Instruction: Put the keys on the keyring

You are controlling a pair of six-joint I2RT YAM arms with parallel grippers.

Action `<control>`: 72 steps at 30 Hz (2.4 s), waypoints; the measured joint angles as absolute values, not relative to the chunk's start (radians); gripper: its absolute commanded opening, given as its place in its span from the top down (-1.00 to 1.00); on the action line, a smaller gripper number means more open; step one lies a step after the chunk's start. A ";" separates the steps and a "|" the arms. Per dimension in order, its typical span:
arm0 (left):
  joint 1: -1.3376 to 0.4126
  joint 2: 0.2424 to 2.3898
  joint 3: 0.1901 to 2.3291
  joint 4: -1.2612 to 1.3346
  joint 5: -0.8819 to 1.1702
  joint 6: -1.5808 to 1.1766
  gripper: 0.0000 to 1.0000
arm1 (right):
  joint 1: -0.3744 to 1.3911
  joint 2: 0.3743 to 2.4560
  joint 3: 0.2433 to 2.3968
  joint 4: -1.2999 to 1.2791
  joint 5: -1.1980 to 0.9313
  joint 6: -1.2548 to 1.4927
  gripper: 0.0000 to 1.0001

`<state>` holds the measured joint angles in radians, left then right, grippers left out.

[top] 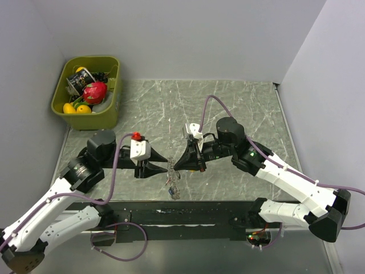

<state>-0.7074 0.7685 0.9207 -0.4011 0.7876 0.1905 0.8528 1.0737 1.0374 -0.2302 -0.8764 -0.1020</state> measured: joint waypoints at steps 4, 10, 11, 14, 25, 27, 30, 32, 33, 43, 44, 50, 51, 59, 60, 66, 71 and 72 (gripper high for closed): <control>-0.707 0.732 0.939 -0.399 0.790 0.189 0.10 | 0.853 1.074 1.037 -0.230 -0.876 -0.102 1.00; -0.707 0.725 0.943 -0.344 0.832 0.163 0.12 | 0.853 1.074 1.037 -0.230 -0.876 -0.102 1.00; -0.707 0.730 0.943 -0.336 0.838 0.159 0.12 | 0.853 1.074 1.037 -0.230 -0.876 -0.102 1.00; -0.707 0.747 0.943 -0.313 0.852 0.144 0.13 | 0.853 1.074 1.037 -0.230 -0.876 -0.102 1.00; -0.707 0.801 0.939 -0.258 0.878 0.111 0.24 | 0.853 1.074 1.037 -0.230 -0.875 -0.102 1.00; -0.707 0.809 0.939 -0.252 0.879 0.111 0.26 | 0.853 1.074 1.037 -0.230 -0.873 -0.102 1.00; -0.709 0.821 0.937 -0.252 0.883 0.112 0.30 | 0.853 1.074 1.037 -0.230 -0.872 -0.102 1.00; -0.710 0.827 0.937 -0.255 0.885 0.112 0.32 | 0.853 1.074 1.037 -0.229 -0.871 -0.102 1.00; -0.711 0.830 0.937 -0.256 0.885 0.112 0.33 | 0.853 1.074 1.037 -0.229 -0.870 -0.102 1.00; -0.719 0.835 0.935 -0.276 0.885 0.112 0.45 | 0.853 1.074 1.037 -0.229 -0.858 -0.101 1.00; -0.720 0.835 0.935 -0.280 0.885 0.113 0.45 | 0.853 1.074 1.037 -0.229 -0.857 -0.101 1.00; -0.725 0.836 0.929 -0.308 0.881 0.119 0.50 | 0.853 1.074 1.037 -0.229 -0.852 -0.101 1.00; -0.725 0.837 0.929 -0.313 0.877 0.120 0.54 | 0.853 1.074 1.034 -0.229 -0.851 -0.101 1.00; -0.728 0.842 0.922 -0.346 0.843 0.134 0.59 | 0.853 1.074 1.026 -0.231 -0.850 -0.101 1.00; -0.728 0.844 0.922 -0.347 0.841 0.134 0.56 | 0.853 1.074 1.026 -0.231 -0.850 -0.101 1.00; -0.728 0.858 0.922 -0.350 0.836 0.136 0.71 | 0.853 1.074 1.026 -0.231 -0.845 -0.101 1.00; -0.728 0.868 0.922 -0.350 0.837 0.136 0.98 | 0.852 1.074 1.026 -0.234 -0.837 -0.100 1.00; -0.728 0.870 0.922 -0.350 0.837 0.137 0.98 | 0.852 1.074 1.026 -0.236 -0.836 -0.099 1.00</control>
